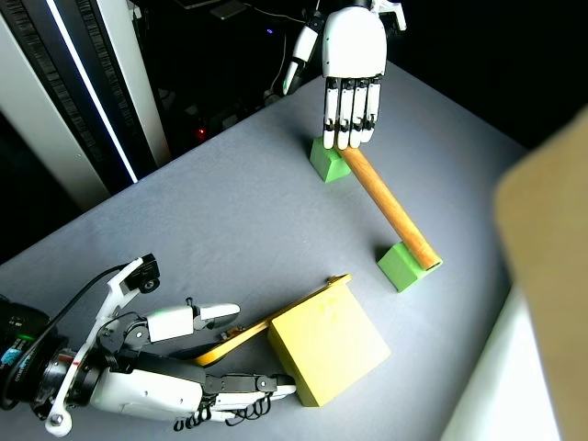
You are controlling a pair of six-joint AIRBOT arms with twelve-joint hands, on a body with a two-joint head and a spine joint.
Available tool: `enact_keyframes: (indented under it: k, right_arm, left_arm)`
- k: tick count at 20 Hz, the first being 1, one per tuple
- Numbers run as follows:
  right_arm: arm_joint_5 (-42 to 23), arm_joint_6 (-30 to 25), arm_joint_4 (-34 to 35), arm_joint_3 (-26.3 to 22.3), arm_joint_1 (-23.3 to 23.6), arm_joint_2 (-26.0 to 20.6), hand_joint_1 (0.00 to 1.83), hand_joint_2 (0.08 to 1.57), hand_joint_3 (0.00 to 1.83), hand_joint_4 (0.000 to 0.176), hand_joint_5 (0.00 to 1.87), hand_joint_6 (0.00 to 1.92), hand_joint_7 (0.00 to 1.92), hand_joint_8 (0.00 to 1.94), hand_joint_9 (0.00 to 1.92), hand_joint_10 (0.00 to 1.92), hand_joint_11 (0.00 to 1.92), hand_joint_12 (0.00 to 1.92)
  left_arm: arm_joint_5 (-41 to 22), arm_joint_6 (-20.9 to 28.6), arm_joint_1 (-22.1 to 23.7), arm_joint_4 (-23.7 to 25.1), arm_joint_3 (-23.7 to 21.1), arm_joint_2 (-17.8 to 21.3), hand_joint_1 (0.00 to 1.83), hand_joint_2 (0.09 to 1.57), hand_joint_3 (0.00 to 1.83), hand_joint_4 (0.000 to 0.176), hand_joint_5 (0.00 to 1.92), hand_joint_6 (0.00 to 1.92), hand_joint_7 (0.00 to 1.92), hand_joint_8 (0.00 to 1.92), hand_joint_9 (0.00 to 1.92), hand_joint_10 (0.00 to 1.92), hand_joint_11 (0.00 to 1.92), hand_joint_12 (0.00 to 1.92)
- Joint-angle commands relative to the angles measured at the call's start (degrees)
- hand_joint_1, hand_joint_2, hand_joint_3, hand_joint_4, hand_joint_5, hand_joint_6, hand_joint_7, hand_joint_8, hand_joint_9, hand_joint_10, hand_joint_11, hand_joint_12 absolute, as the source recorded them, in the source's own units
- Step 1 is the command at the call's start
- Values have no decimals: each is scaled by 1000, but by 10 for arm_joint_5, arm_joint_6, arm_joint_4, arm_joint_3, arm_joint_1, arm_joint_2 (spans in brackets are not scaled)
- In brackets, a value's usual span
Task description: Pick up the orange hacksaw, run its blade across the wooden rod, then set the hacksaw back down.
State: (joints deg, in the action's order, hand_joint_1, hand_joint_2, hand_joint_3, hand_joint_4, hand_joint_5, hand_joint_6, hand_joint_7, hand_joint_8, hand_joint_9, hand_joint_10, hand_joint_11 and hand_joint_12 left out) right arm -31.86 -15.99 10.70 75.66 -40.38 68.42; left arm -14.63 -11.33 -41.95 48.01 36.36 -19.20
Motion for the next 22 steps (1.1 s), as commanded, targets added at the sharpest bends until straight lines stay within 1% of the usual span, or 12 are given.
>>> enact_keyframes:
  k: [1,3,4,5,6,7,8,9,10,11,13,22]
  right_arm:
    - [-72,1,8,-2,7,-3,1198,1155,5,0,386,9,417,7,475,17,170,1048]
    - [-72,4,8,-4,8,-2,1230,1177,1,0,509,12,584,10,653,32,316,1096]
    - [-72,5,8,-4,9,-2,1244,1171,0,0,620,27,720,28,814,73,463,1114]
    - [-72,6,9,-4,9,-3,1518,1129,0,0,715,31,845,40,812,1025,570,1173]
    - [-73,7,11,-4,9,-3,1487,1158,12,0,620,1038,804,919,912,1099,760,1553]
    - [-81,12,11,-4,8,-3,1478,1188,0,0,567,1288,761,1150,900,1169,772,1672]
    - [-84,15,11,-4,8,-3,1478,1188,0,0,567,1288,761,1150,900,1169,772,1672]
    - [-85,16,11,-4,8,-3,1486,1153,0,0,696,1124,881,1046,971,1119,765,1682]
    - [-88,18,11,-5,8,-3,1403,1120,0,0,829,977,985,966,1011,1206,782,1490]
    - [-91,19,11,-6,8,-3,1377,1129,3,0,831,986,967,1006,957,1278,793,1420]
    - [-105,24,11,-8,7,-4,1368,1154,2,0,802,1019,910,1114,897,1360,770,1448]
    - [-196,68,11,-40,10,-38,1367,1158,1,0,803,1032,901,1131,878,1381,747,1458]
  left_arm:
    - [-20,-1,3,-6,-1,-1,65,1191,1,0,255,0,271,3,252,4,0,748]
    - [-20,-1,3,-6,-1,-1,59,1197,2,0,243,1,271,1,252,2,0,726]
    - [-20,-1,3,-6,-1,-1,68,1198,2,0,241,1,268,0,253,2,0,730]
    - [-20,-1,3,-6,-1,-1,73,1196,0,0,249,3,273,2,259,3,0,748]
    - [-20,-1,3,-6,-1,-1,60,1200,1,0,243,1,262,1,248,1,0,731]
    - [-20,-1,3,-6,-1,-1,57,1200,2,0,241,1,259,0,245,0,0,727]
    - [-20,-1,3,-6,-1,-1,57,1200,2,0,241,1,259,0,245,0,0,727]
    - [-20,-1,3,-6,-1,-1,52,1202,2,0,245,1,267,2,248,1,0,706]
    - [-20,-1,3,-6,-1,-1,71,1196,0,0,248,2,273,3,254,2,0,721]
    - [-20,-1,3,-6,-1,-1,75,1193,0,0,249,2,272,1,253,1,0,728]
    - [-20,-1,4,-6,-1,-1,49,1196,1,0,232,0,254,0,243,0,0,721]
    - [-21,-1,5,-6,-1,-1,79,1195,0,0,257,0,272,0,258,0,0,743]
